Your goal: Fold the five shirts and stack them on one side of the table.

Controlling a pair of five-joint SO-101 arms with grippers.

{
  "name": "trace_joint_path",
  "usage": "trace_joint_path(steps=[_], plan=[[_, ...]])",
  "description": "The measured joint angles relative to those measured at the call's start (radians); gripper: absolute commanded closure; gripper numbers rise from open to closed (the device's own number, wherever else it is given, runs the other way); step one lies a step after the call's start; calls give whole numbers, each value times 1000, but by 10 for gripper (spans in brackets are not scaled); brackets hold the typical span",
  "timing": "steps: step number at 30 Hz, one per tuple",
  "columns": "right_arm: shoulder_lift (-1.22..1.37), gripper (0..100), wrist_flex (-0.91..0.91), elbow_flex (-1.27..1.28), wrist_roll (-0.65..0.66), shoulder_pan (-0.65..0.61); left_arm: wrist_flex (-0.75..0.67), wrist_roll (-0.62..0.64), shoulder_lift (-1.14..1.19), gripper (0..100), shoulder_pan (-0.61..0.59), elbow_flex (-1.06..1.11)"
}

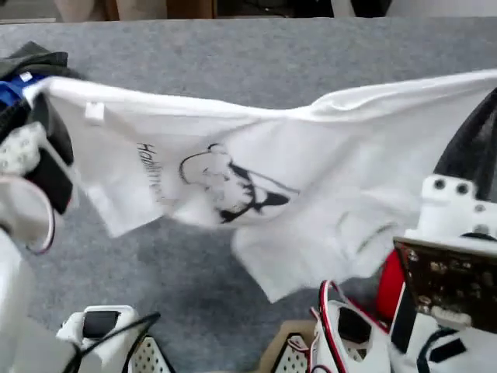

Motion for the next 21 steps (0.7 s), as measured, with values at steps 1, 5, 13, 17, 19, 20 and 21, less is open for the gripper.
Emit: trace_joint_path(steps=[1,5,13,17,19,20,21], plan=[[11,991,-41,-5,3,0,-14,0,-26,982,0,34],[68,991,-176,-37,40,0,-101,0,-121,982,-69,127],[161,990,-356,-132,63,-80,-183,0,-267,982,-104,298],[172,991,-341,-141,150,-181,-183,0,-319,982,-104,394],[172,991,-299,-141,178,-207,-183,-2,-341,982,-112,436],[172,991,-275,-141,184,-212,-183,-2,-353,982,-112,453],[167,991,-247,-141,189,-216,-183,-3,-365,982,-112,465]])
